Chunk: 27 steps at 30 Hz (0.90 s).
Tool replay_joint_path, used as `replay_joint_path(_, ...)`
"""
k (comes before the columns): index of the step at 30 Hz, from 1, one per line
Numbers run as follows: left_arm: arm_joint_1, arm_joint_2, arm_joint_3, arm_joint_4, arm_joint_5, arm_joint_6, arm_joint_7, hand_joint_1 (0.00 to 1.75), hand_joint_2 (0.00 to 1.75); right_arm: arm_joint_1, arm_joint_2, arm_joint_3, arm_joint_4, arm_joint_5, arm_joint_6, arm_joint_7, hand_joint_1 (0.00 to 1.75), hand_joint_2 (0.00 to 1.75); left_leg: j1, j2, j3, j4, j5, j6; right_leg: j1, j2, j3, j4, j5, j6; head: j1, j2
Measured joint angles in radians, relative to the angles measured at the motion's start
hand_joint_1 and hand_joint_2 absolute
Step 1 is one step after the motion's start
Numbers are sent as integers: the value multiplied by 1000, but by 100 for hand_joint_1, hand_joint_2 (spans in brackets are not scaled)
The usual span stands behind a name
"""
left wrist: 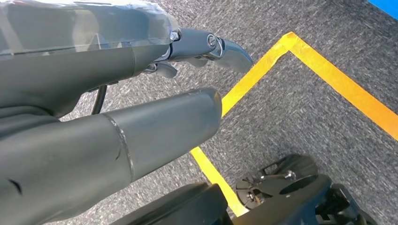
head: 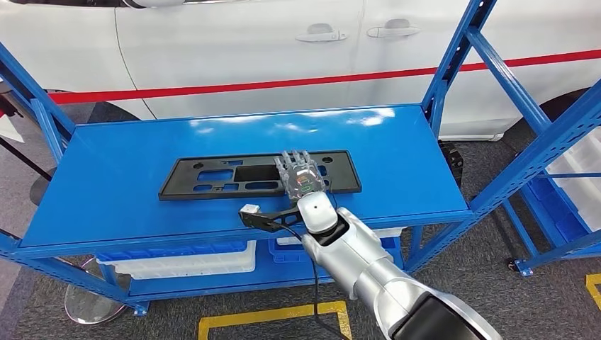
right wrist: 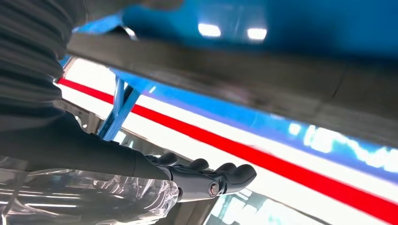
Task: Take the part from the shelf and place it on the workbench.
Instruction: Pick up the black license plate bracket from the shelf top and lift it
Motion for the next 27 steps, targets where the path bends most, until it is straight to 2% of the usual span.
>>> replay_joint_path(9, 2, 3, 1, 0, 4, 0, -5, 0, 0, -36, -52, -32, -117, -29, 83, -4, 175, 175, 0, 0, 0, 0, 0, 0, 0, 0, 0, 0, 0, 0, 0, 0)
replay_joint_path(27, 1, 4, 2, 0, -4, 1, -16, 0, 0, 5, -99, -35, -189, -31, 60, -4, 175, 175, 0, 0, 0, 0, 0, 0, 0, 0, 0, 0, 0, 0, 0, 0)
